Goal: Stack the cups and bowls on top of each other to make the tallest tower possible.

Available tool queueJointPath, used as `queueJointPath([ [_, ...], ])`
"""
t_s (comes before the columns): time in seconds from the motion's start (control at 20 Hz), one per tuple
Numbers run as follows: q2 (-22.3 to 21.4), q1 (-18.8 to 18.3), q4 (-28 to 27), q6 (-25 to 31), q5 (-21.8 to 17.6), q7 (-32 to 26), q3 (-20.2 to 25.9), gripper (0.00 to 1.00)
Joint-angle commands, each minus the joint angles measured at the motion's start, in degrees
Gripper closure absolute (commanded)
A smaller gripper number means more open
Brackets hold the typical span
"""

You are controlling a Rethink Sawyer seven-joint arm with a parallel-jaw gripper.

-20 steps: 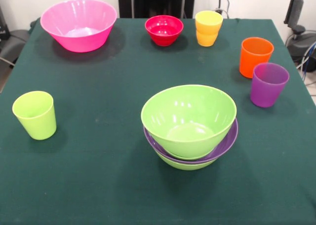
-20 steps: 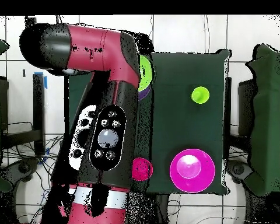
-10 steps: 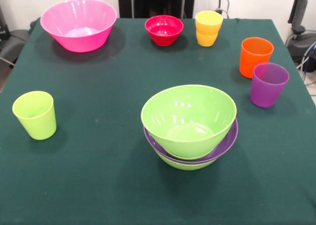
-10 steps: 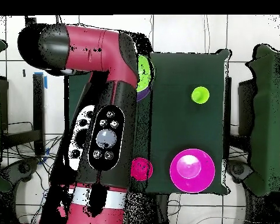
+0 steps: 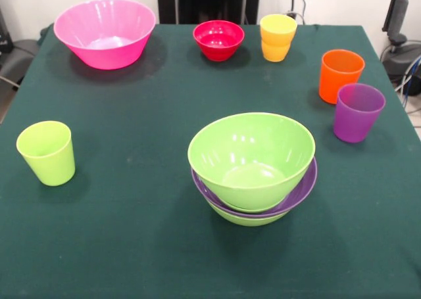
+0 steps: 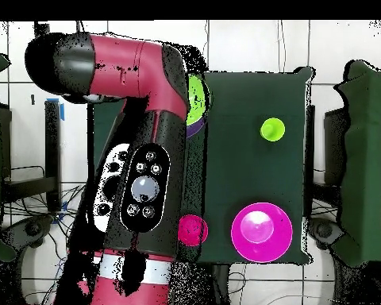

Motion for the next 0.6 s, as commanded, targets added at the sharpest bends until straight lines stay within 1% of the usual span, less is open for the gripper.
queueJointPath([
  [0.05, 1.4, -0.9, 6.6, -1.2, -0.4, 7.2, 4.9, 0.00],
  [0.4, 1.6, -1.3, 6.4, -1.2, -0.6, 6.5, 5.1, 0.00],
  [0.6, 2.1, -1.7, 5.5, -0.7, -0.6, 6.3, 5.1, 0.00],
])
